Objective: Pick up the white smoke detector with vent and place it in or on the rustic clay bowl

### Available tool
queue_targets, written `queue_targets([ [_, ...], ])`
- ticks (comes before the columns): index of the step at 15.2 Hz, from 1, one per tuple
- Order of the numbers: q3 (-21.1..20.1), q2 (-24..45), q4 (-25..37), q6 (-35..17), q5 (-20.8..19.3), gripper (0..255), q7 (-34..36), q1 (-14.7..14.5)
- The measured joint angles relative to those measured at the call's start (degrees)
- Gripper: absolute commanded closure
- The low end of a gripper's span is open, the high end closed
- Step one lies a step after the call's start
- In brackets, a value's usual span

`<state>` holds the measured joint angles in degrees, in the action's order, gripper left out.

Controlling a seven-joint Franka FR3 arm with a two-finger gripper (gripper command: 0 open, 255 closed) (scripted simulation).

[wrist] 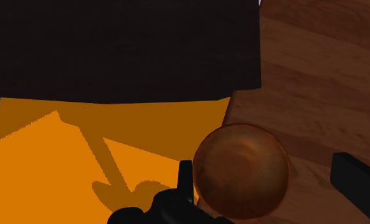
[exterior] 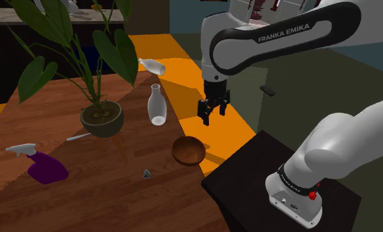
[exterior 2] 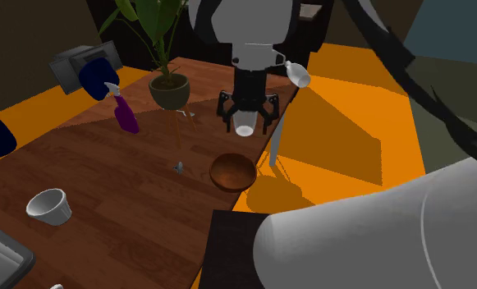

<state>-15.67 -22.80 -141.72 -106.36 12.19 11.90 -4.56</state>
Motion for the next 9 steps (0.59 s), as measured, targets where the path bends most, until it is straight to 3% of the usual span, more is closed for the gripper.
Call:
queue_targets([
  [9,-6.5,19.85,7.34,-11.77,-1.34,0,8.38,-2.27],
])
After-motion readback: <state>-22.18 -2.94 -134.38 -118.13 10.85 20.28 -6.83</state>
